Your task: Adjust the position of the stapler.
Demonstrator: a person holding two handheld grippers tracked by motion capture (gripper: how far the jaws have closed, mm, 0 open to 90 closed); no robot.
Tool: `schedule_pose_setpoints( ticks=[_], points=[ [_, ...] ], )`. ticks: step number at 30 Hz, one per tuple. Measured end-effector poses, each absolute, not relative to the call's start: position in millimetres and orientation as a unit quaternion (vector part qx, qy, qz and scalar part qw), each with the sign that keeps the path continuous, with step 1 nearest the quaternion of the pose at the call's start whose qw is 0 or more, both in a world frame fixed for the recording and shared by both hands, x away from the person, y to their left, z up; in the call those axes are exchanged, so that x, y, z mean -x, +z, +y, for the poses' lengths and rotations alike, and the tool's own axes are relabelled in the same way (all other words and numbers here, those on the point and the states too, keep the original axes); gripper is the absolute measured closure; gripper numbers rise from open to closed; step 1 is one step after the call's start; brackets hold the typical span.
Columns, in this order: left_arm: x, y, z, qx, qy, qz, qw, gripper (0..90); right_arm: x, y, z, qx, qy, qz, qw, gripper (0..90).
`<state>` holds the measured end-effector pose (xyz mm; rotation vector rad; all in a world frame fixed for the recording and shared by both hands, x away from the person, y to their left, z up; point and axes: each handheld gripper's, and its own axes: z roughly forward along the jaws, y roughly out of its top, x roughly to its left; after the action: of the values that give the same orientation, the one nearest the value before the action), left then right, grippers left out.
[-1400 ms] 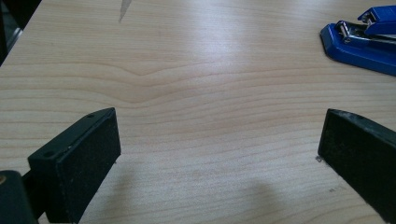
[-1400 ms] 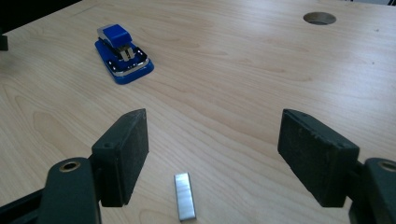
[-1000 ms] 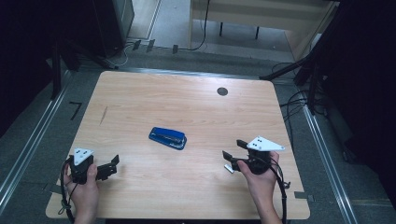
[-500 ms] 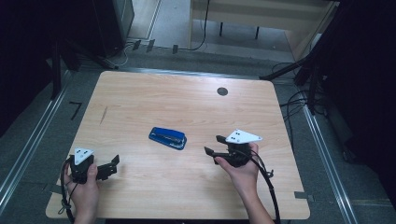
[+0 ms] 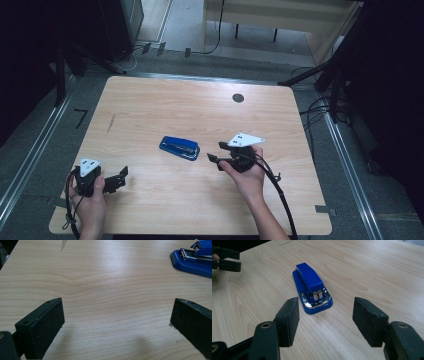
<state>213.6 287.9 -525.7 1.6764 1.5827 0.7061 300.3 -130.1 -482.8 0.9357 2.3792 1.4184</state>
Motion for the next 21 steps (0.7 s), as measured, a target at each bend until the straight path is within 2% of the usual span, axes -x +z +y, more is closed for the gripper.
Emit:
schedule_pose_setpoints(
  ticks=[21],
  points=[
    [-214,-526,288,-0.650,0.272,0.612,0.358,0.0,-327,-494,-86,-0.287,0.448,0.842,0.090,39.3]
  ],
)
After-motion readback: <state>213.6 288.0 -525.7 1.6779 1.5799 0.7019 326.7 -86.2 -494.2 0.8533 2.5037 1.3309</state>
